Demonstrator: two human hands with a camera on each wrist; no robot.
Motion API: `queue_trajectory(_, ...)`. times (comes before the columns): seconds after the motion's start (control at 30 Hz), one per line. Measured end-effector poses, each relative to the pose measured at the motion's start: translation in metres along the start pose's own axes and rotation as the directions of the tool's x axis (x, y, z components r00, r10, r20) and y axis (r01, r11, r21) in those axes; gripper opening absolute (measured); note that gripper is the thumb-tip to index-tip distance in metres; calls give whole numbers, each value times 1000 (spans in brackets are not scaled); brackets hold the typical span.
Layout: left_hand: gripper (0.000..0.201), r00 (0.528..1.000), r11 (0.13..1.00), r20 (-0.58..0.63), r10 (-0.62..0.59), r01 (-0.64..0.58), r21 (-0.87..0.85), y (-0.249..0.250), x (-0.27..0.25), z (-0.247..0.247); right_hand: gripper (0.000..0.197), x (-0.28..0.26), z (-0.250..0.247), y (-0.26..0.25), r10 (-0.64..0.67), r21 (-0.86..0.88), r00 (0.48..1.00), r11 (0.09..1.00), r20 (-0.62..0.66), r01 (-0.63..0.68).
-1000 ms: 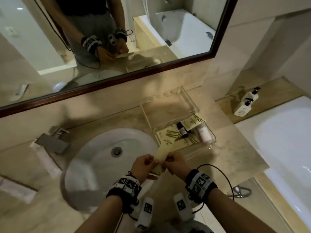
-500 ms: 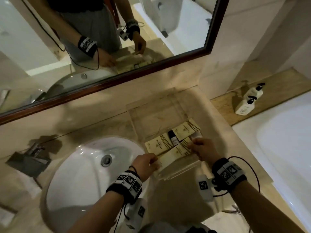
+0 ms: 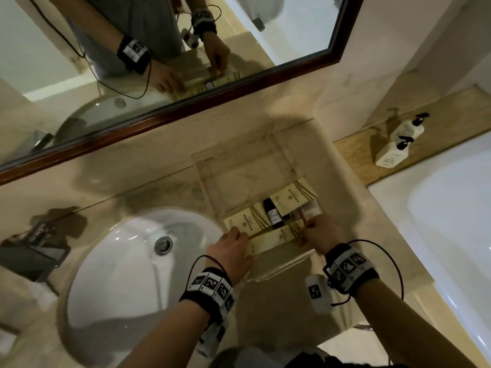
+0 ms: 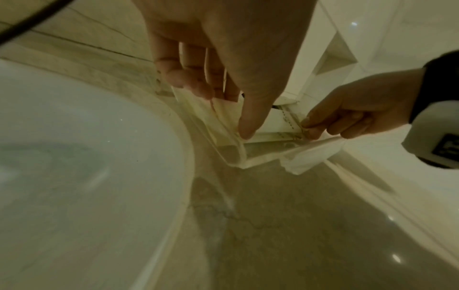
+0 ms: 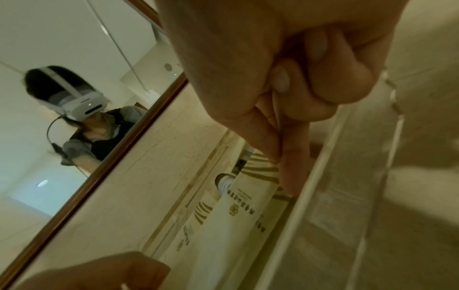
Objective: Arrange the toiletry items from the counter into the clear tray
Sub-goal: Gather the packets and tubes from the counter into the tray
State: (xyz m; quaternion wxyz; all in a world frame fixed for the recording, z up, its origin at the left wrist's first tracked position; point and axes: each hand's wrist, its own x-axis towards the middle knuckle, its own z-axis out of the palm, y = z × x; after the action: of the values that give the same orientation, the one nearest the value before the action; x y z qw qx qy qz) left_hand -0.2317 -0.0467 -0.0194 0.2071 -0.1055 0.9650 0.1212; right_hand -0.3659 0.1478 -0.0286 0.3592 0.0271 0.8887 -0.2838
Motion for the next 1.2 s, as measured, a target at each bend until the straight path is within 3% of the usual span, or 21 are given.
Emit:
queue_trajectory(0.23,41,998,1000,-56,-9,9,6,-8,-1,7,22,-6,8,-8,-71,-94,993,994,-97,62)
queue_trajectory(0.6,38,997,997,-76,29,-34,-73,-13,-14,4,16,-31,14,-19,-67,-177,978,984,-197,32)
queue_trajectory(0.7,29,988,989,-155,4,-27,-146,-28,-28,-4,20,-48,24,-31,-164,-152,967,979,-196,135)
queue_trajectory(0.8,26,971,968,-210,-113,60,-242,-59,-53,-11,19,-66,49,-60,-304,-140,947,947,-105,288)
queue_trajectory(0.9,24,933,916,-215,-289,204,-346,-103,-93,-10,21,-83,100,-105,-419,-145,906,894,66,424)
queue_trajectory(0.97,24,886,860,-205,-415,309,-406,-140,-128,-5,21,-96,148,-138,-509,-155,843,831,174,534)
queue_trajectory(1.1,22,758,717,-190,-623,459,-524,-214,-205,10,21,-132,251,-198,-594,-205,703,689,392,696)
queue_trajectory(1.2,21,662,628,-173,-729,546,-554,-259,-254,20,19,-160,316,-230,-600,-203,641,635,479,745)
